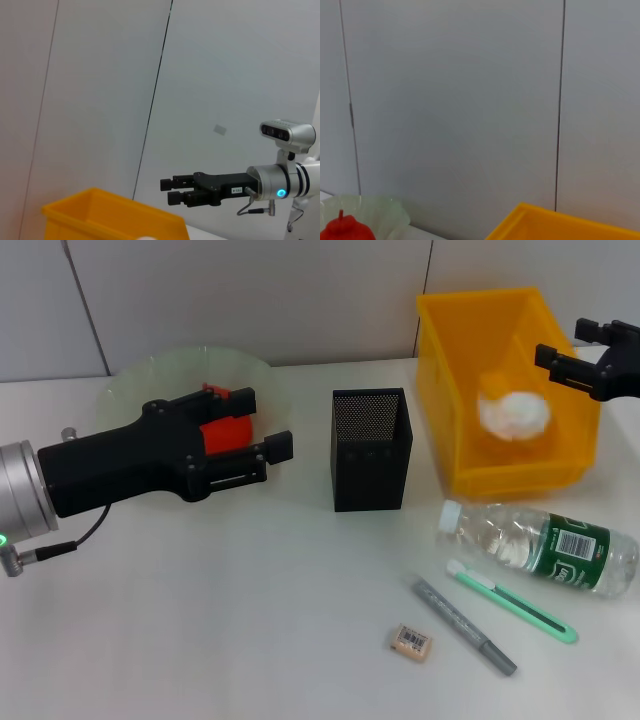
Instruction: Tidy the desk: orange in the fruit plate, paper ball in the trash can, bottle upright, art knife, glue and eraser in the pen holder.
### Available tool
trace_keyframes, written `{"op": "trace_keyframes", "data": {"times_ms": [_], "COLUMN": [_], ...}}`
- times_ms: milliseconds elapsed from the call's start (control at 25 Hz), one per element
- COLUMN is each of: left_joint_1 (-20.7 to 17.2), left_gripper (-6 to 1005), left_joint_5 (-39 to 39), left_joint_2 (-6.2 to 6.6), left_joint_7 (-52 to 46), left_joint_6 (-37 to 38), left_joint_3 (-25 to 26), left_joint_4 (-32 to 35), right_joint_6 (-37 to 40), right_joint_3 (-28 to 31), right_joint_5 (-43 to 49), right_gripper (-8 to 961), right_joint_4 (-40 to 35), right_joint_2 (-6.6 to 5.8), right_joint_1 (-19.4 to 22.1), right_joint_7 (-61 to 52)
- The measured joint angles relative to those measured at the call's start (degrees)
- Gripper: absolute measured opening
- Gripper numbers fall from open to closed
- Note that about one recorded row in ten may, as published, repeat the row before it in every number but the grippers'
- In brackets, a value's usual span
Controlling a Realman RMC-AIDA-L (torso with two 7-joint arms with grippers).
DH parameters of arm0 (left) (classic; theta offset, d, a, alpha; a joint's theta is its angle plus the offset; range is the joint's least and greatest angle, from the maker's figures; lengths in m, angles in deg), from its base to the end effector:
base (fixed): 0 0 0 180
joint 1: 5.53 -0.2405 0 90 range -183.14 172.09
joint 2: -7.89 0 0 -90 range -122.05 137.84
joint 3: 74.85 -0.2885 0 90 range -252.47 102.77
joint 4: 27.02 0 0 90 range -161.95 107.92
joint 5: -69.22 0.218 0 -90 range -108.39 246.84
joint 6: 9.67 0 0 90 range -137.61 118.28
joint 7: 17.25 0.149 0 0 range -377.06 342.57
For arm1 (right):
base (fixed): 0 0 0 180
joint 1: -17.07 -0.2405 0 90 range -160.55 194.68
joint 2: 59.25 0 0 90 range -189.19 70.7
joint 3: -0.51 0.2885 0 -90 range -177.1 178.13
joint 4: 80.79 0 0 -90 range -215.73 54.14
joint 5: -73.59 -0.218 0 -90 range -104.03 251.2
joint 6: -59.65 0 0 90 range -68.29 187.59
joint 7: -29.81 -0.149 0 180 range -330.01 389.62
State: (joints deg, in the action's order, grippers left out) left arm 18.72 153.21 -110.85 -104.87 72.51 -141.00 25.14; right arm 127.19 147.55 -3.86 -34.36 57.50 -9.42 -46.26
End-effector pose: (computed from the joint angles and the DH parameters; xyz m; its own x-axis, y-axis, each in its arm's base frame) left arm -0.2153 0.3604 -0.0103 0.7063 0.2172 0.6738 0.3891 -0.9142 -0.1132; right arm 0.3366 0.4023 0.0841 0.7924 -0.1775 -0.5835 -0.5778 -0.5249 -0.6250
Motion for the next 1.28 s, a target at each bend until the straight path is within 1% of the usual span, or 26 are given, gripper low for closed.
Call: {"op": "trace_keyframes", "data": {"times_ms": [120,200,240,280,400,440,480,560,600,640,680,800,840,920,1000,1040,1080,1200,1240,1280], "left_joint_1": [-0.26,-0.29,-0.29,-0.31,-0.35,-0.45,-0.47,-0.49,-0.50,-0.51,-0.49,-0.17,0.00,0.03,0.04,-0.01,-0.01,-0.05,-0.05,-0.09], "left_gripper": [802,802,802,802,802,802,802,802,802,802,802,802,802,801,801,801,801,801,801,801], "left_joint_5": [-0.04,-0.06,-0.07,-0.06,-0.06,-0.06,-0.07,-0.07,-0.07,-0.14,-0.34,-1.51,-1.91,-2.03,-2.13,-2.21,-2.21,-2.28,-2.30,-2.32], "left_joint_2": [0.01,0.00,0.01,0.00,0.00,0.00,0.00,0.00,0.00,0.00,0.00,0.02,0.05,0.05,0.01,-0.04,-0.04,-0.09,-0.10,-0.10], "left_joint_7": [0.00,0.00,0.00,0.00,0.00,0.00,0.00,0.00,0.00,0.00,0.00,0.03,0.24,0.55,1.13,1.71,1.71,1.88,1.89,1.91], "left_joint_6": [-0.01,0.02,0.07,0.14,0.21,0.33,0.37,0.39,0.39,0.39,0.40,0.42,0.45,0.50,0.74,1.20,1.20,1.34,1.32,1.28], "left_joint_3": [-0.07,-0.08,-0.09,-0.10,-0.11,-0.12,-0.12,-0.12,-0.12,-0.12,-0.12,-0.12,-0.11,-0.12,-0.12,-0.27,-0.27,-0.75,-0.78,-0.79], "left_joint_4": [-0.08,-0.35,-0.47,-0.60,-0.67,-0.67,-0.67,-0.67,-0.68,-0.80,-1.09,-2.86,-3.45,-3.59,-3.66,-3.68,-3.68,-3.71,-3.73,-3.77], "right_joint_6": [0.16,0.29,0.98,0.98,3.61,6.64,6.64,10.19,11.84,16.18,16.18,22.75,26.27,27.48,29.82,31.07,31.07,32.40,32.81,32.81], "right_joint_3": [0.01,0.02,-0.09,-0.09,-0.10,-0.02,-0.02,-0.07,-0.07,-0.02,-0.02,-0.12,-0.35,-0.43,-0.49,-0.53,-0.53,-1.33,-2.91,-2.91], "right_joint_5": [-0.65,-1.59,-2.94,-2.94,-4.48,-4.70,-4.70,-4.70,-4.71,-4.71,-4.71,-4.32,-2.72,-1.61,2.34,6.22,6.22,13.89,17.66,17.66], "right_gripper": [702,705,707,708,711,711,712,712,712,712,712,713,713,712,711,711,711,711,711,711], "right_joint_4": [0.42,1.02,2.30,2.30,4.48,6.67,6.67,8.80,9.67,11.42,11.42,13.77,15.87,16.87,19.61,22.44,22.44,28.10,31.54,31.54], "right_joint_2": [0.18,0.45,0.82,0.82,1.34,1.70,1.70,1.81,1.81,1.85,1.85,1.68,1.55,1.53,1.52,1.65,1.65,2.03,2.05,2.05], "right_joint_1": [0.20,0.52,1.22,1.22,2.38,3.29,3.29,4.25,4.69,5.69,5.69,6.89,7.48,7.58,7.58,7.49,7.49,7.23,7.13,7.13], "right_joint_7": [0.21,0.33,0.67,0.67,0.91,-0.29,-0.29,-1.99,-2.66,-4.15,-4.15,-6.24,-8.71,-10.08,-13.27,-16.55,-16.55,-22.76,-26.63,-26.63]}}
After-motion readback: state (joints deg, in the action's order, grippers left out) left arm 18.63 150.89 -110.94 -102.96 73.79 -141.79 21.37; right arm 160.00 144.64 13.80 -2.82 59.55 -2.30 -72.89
